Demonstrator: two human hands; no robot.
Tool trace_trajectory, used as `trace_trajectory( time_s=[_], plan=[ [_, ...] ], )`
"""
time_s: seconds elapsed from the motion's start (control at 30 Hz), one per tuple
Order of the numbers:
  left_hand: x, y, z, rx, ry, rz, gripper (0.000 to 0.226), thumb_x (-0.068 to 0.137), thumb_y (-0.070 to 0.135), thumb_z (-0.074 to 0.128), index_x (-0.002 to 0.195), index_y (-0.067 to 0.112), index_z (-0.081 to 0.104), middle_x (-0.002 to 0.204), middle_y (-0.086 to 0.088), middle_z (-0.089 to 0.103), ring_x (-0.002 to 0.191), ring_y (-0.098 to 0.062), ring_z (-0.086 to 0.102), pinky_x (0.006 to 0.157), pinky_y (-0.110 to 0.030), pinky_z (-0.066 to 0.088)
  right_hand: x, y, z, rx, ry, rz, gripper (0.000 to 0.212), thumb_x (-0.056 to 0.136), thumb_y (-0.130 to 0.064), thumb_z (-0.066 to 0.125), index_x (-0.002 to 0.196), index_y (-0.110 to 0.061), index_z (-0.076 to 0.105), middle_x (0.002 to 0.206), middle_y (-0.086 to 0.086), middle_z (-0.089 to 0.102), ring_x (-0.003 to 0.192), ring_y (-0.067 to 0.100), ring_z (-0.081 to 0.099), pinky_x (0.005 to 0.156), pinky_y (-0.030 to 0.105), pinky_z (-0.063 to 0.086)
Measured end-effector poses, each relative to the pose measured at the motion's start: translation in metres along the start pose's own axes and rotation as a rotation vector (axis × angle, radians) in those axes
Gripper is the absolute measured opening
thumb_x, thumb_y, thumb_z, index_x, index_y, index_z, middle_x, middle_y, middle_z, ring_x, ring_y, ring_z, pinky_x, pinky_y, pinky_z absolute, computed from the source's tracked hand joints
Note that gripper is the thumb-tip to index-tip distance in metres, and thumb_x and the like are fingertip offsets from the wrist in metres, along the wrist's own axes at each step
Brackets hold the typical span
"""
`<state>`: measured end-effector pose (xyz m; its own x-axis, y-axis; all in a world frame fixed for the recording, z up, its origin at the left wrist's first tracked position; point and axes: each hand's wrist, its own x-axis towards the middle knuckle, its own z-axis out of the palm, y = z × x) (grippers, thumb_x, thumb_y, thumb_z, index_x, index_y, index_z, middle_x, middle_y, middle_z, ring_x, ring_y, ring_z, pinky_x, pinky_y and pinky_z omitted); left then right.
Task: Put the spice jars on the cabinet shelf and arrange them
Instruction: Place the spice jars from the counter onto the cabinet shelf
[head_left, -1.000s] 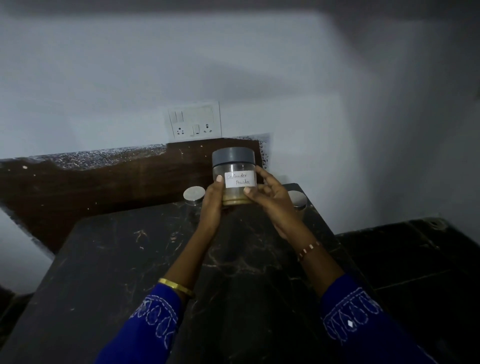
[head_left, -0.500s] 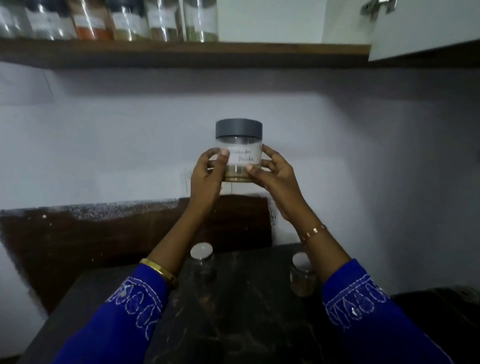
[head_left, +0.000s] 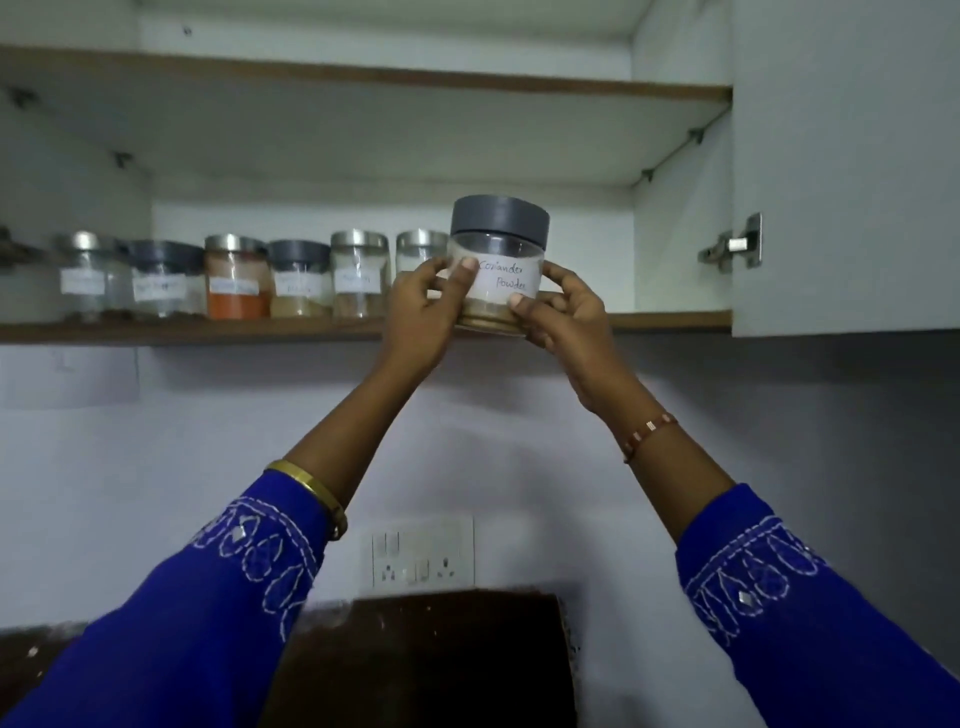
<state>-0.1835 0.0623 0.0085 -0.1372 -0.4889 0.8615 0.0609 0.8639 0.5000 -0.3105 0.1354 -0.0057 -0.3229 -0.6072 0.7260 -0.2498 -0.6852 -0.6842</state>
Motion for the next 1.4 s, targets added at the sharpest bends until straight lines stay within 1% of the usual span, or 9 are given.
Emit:
trace_trajectory(
  time_s=[0.33, 0.43, 0.67, 0.77, 0.9, 1.13, 1.2, 1.27, 1.4],
  plan=[
    [0.077, -0.027, 0.025, 0.103, -0.082, -0.126, 0.052, 0.094, 0.041, 0.045, 0.134, 0.008, 0.044, 0.123, -0.009, 0.058, 0.110, -0.024, 0.058, 0.096, -0.036, 0.047, 0.095, 0.020, 0.001, -0.299, 0.030, -0.031, 0.053, 0.083, -0.016, 0.061, 0.133, -0.015, 0.042, 0.100, 0.006, 0.060, 0.099, 0.024, 0.062, 0.095, 0.040, 0.050],
    [0.085, -0.046, 0.029, 0.150, -0.142, -0.156, 0.053, 0.094, 0.042, 0.043, 0.133, 0.007, 0.046, 0.126, -0.016, 0.059, 0.113, -0.029, 0.058, 0.099, -0.046, 0.046, 0.110, 0.031, -0.001, -0.423, -0.026, -0.027, 0.051, 0.085, -0.015, 0.060, 0.132, -0.010, 0.043, 0.099, 0.007, 0.059, 0.093, 0.021, 0.060, 0.078, 0.025, 0.050],
    [0.109, -0.069, 0.038, 0.302, -0.230, -0.231, 0.040, 0.090, 0.033, 0.055, 0.113, 0.001, 0.062, 0.111, -0.018, 0.067, 0.100, -0.031, 0.065, 0.090, -0.043, 0.053, 0.136, 0.052, -0.010, -0.705, -0.082, -0.026, 0.039, 0.085, -0.018, 0.058, 0.123, -0.011, 0.055, 0.103, 0.008, 0.063, 0.093, 0.022, 0.059, 0.065, 0.022, 0.041],
    [0.112, -0.074, 0.047, 0.456, -0.155, -0.210, 0.021, 0.088, 0.028, 0.059, 0.079, 0.011, 0.063, 0.095, -0.015, 0.065, 0.100, -0.030, 0.064, 0.086, -0.033, 0.047, 0.144, 0.060, -0.006, -0.870, -0.059, -0.052, 0.039, 0.086, -0.020, 0.057, 0.123, -0.007, 0.054, 0.119, 0.013, 0.062, 0.107, 0.028, 0.058, 0.075, 0.022, 0.037],
    [0.110, -0.077, 0.053, 0.556, -0.108, -0.190, 0.008, 0.085, 0.014, 0.062, 0.091, 0.011, 0.065, 0.114, -0.017, 0.065, 0.112, -0.027, 0.057, 0.084, -0.025, 0.040, 0.150, 0.071, 0.003, -0.979, -0.008, -0.024, 0.039, 0.083, -0.021, 0.061, 0.120, -0.009, 0.054, 0.118, 0.012, 0.062, 0.107, 0.031, 0.058, 0.076, 0.028, 0.040],
    [0.111, -0.080, 0.048, 0.604, -0.092, -0.178, 0.024, 0.088, 0.013, 0.055, 0.067, 0.024, 0.049, 0.085, -0.003, 0.056, 0.114, -0.027, 0.054, 0.077, -0.021, 0.033, 0.152, 0.072, 0.006, -1.016, 0.009, 0.021, 0.049, 0.083, -0.025, 0.061, 0.129, -0.017, 0.047, 0.125, 0.007, 0.059, 0.112, 0.028, 0.056, 0.083, 0.030, 0.041],
    [0.112, -0.083, 0.049, 0.607, -0.096, -0.167, 0.013, 0.089, 0.012, 0.053, 0.097, 0.014, 0.064, 0.107, -0.008, 0.064, 0.118, -0.026, 0.053, 0.084, -0.023, 0.037, 0.152, 0.073, 0.006, -1.017, 0.003, 0.029, 0.049, 0.082, -0.025, 0.062, 0.129, -0.017, 0.048, 0.125, 0.007, 0.059, 0.112, 0.029, 0.057, 0.084, 0.031, 0.042],
    [0.112, -0.083, 0.048, 0.615, -0.100, -0.169, 0.037, 0.089, 0.013, 0.053, 0.125, 0.005, 0.055, 0.125, -0.013, 0.060, 0.122, -0.025, 0.050, 0.095, -0.026, 0.038, 0.152, 0.072, 0.006, -1.015, 0.000, 0.039, 0.048, 0.082, -0.026, 0.062, 0.128, -0.016, 0.049, 0.126, 0.008, 0.059, 0.112, 0.029, 0.057, 0.084, 0.031, 0.042],
    [0.104, -0.077, 0.046, 0.563, -0.084, -0.122, 0.039, 0.090, 0.013, 0.051, 0.129, 0.006, 0.053, 0.126, -0.014, 0.060, 0.122, -0.023, 0.052, 0.097, -0.023, 0.036, 0.147, 0.066, 0.003, -0.973, -0.024, 0.061, 0.048, 0.085, -0.024, 0.060, 0.129, -0.009, 0.048, 0.127, 0.010, 0.057, 0.117, 0.029, 0.053, 0.089, 0.031, 0.041]
  ],
)
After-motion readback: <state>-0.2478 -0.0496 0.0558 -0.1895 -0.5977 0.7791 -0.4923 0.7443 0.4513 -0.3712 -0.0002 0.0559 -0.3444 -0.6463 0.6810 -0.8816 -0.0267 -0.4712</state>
